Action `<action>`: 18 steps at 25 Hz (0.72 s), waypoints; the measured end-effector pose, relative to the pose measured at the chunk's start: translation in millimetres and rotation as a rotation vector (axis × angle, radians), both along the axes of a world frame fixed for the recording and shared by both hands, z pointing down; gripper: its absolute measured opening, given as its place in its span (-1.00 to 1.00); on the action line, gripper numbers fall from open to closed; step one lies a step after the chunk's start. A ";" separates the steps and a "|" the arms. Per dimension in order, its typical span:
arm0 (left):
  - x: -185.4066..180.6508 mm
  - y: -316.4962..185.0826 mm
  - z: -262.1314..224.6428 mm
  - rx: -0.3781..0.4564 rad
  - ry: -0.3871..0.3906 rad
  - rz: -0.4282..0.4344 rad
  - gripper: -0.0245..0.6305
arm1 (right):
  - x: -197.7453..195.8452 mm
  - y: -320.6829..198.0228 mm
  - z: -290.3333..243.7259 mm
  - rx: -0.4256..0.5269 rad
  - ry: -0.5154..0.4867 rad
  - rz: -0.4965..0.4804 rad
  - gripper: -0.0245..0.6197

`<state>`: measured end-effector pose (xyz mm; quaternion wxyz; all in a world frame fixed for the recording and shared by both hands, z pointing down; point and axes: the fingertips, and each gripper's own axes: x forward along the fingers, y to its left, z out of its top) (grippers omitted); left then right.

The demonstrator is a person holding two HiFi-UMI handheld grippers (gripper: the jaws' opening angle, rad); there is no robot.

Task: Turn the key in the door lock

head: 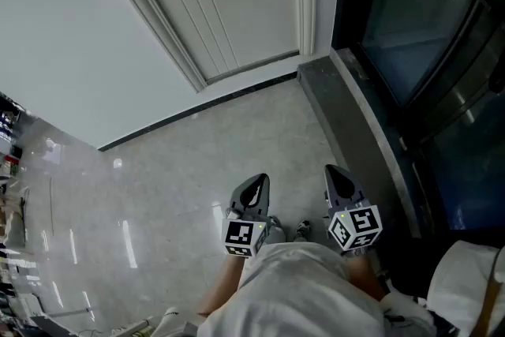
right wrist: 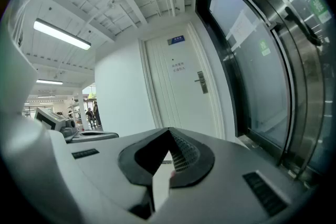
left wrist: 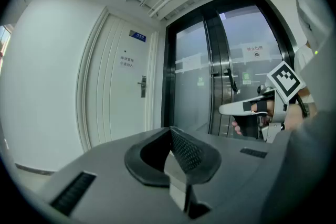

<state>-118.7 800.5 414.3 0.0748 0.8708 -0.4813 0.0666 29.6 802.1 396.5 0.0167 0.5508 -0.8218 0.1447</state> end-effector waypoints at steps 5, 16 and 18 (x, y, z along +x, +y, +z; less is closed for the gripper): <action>9.1 3.0 -2.2 -0.011 0.001 0.047 -0.90 | 4.6 10.1 -7.7 0.007 -0.007 0.031 -0.94; -8.9 -6.1 -15.7 0.014 0.007 0.072 -0.90 | -17.6 8.1 -21.3 0.039 0.016 0.056 -0.94; -21.1 -5.3 -12.6 -0.001 0.009 0.055 -0.90 | -27.4 6.1 -20.1 0.036 0.010 0.047 -0.94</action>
